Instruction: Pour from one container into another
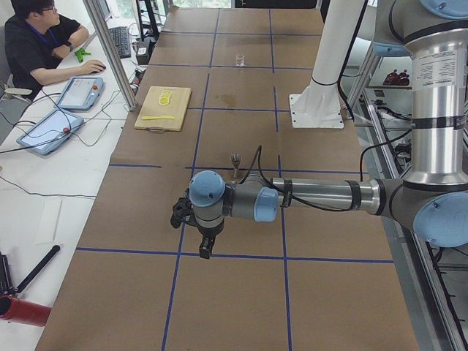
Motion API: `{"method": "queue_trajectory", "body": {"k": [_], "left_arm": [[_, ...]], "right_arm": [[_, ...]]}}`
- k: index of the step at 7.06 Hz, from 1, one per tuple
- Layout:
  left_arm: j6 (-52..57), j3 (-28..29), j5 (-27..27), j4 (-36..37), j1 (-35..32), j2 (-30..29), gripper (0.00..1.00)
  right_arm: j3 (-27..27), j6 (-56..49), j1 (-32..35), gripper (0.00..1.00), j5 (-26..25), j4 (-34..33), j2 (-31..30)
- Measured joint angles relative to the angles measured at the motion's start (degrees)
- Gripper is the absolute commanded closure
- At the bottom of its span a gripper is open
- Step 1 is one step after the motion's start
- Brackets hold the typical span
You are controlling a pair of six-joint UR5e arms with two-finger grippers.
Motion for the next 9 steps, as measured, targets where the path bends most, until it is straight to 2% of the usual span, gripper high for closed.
{"method": "queue_trajectory", "body": {"k": [4, 9], "left_arm": [[-3.7, 0.4, -0.6, -2.5, 0.2, -4.1, 0.00], [-4.2, 0.9, -0.7, -14.7, 0.4, -4.7, 0.00]], "right_arm": [[2.4, 0.8, -0.1, 0.00, 0.6, 0.4, 1.2], [4.4, 1.0, -0.8, 0.00, 0.6, 0.4, 2.5]]}}
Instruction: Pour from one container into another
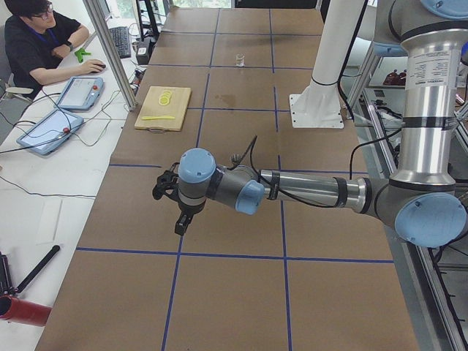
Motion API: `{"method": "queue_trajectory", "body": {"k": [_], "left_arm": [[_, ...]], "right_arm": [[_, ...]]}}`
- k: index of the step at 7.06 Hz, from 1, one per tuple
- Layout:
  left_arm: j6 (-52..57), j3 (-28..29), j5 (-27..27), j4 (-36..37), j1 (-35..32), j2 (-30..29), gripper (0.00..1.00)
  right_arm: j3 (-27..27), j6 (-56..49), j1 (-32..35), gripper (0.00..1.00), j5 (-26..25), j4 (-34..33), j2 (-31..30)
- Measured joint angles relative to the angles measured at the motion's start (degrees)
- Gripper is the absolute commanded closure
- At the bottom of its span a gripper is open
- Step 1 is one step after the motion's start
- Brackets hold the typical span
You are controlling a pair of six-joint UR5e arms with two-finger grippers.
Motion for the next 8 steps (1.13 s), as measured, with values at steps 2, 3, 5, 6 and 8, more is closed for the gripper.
{"method": "queue_trajectory", "body": {"k": [2, 3, 5, 6, 8], "left_arm": [[-2.1, 0.0, 0.0, -7.0, 2.7, 0.1, 0.00], [-6.6, -0.3, 0.1, -10.8, 5.8, 0.2, 0.00], [-23.8, -0.5, 1.1, -28.3, 12.7, 1.9, 0.00], [-33.5, -0.7, 3.4, -37.7, 17.0, 3.0, 0.00], [-48.4, -3.4, 17.0, -47.7, 28.7, 4.2, 0.00]], "right_arm": [[0.6, 0.4, -1.7, 0.00, 0.1, 0.0, 0.3], [0.8, 1.0, -2.7, 0.00, 0.1, 0.1, 0.6], [0.9, 4.4, -4.3, 0.00, 0.0, 2.3, 1.2], [0.9, 6.0, -4.7, 0.00, 0.0, 3.6, 1.3], [0.8, 6.9, -5.0, 0.00, 0.0, 4.4, 1.3]]}}
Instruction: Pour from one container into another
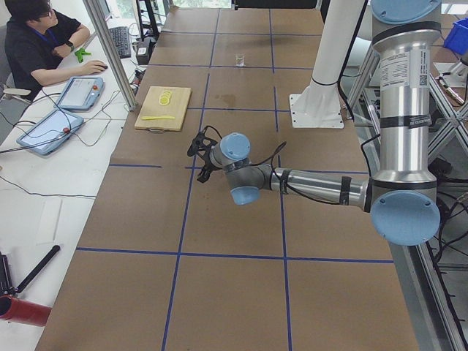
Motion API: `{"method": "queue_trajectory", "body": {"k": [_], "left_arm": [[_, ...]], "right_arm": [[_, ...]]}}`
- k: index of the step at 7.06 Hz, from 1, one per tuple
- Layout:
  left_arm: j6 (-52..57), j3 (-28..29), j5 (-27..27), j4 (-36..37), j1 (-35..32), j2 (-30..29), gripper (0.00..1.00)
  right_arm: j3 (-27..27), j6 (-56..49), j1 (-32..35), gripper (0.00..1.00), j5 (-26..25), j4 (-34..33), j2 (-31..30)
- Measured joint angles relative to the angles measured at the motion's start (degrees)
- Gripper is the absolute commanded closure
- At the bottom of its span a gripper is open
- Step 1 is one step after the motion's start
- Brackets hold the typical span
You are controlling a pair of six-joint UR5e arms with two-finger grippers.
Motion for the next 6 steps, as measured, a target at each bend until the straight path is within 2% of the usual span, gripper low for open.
{"method": "queue_trajectory", "body": {"k": [2, 4, 6], "left_arm": [[-5.6, -5.8, 17.2, -2.0, 10.8, 3.6, 0.00], [-6.8, -11.0, 32.4, -2.7, 19.8, 7.4, 0.00], [-9.1, -12.3, 50.3, -2.8, 30.7, 9.4, 0.00]], "right_arm": [[0.0, 0.1, 0.0, 0.00, 0.0, 0.1, 0.0], [0.0, 0.1, 0.0, 0.00, -0.1, 0.1, 0.0], [0.0, 0.1, 0.0, 0.00, -0.1, 0.1, -0.1]]}}
